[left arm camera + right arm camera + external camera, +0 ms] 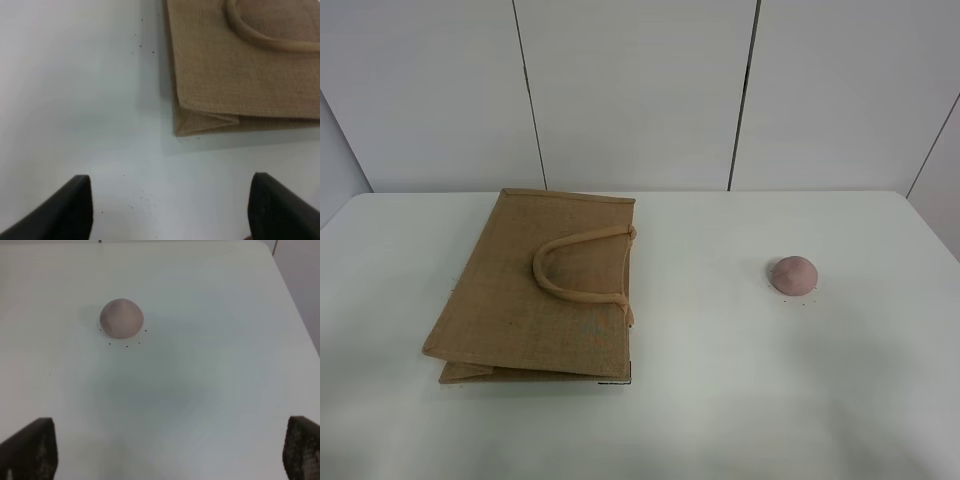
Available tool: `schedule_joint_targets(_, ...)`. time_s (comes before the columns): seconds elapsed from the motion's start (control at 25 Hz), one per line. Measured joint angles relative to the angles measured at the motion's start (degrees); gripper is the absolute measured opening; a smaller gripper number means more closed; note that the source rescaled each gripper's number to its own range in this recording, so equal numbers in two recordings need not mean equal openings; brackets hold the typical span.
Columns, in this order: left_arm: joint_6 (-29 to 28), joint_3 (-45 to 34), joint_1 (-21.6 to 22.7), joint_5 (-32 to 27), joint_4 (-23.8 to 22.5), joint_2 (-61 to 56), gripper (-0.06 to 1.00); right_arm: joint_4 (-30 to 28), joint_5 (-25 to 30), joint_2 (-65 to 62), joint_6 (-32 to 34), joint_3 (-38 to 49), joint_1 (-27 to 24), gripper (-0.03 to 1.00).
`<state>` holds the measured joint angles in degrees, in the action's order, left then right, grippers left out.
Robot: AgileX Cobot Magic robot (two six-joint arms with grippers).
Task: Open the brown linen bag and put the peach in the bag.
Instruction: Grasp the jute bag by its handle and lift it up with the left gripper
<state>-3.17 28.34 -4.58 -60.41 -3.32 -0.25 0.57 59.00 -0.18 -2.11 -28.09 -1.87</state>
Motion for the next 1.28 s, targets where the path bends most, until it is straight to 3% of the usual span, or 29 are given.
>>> schedule_joint_targets(0.4, 0.0, 1.68, 0.0, -0.13, -0.13, 0.49, 0.95, 0.0, 0.0, 0.0, 0.0, 0.0, 0.0, 1.0)
schedule_joint_targets(0.56, -1.11, 6.71, 0.0, -1.7, -0.18, 8.44, 0.98, 0.0, 0.0, 0.0, 0.0, 0.0, 0.0, 1.0)
schedule_joint_targets(0.96, -1.13, 25.63, 0.0, 0.39, -0.18, 47.15, 1.0, 0.0, 0.0, 0.0, 0.0, 0.0, 0.0, 1.0)
schedule_joint_targets(1.28, -1.13, 48.88, 0.0, 1.08, -1.16, 80.43, 1.0, 0.0, 0.0, 0.0, 0.0, 0.0, 0.0, 1.0)
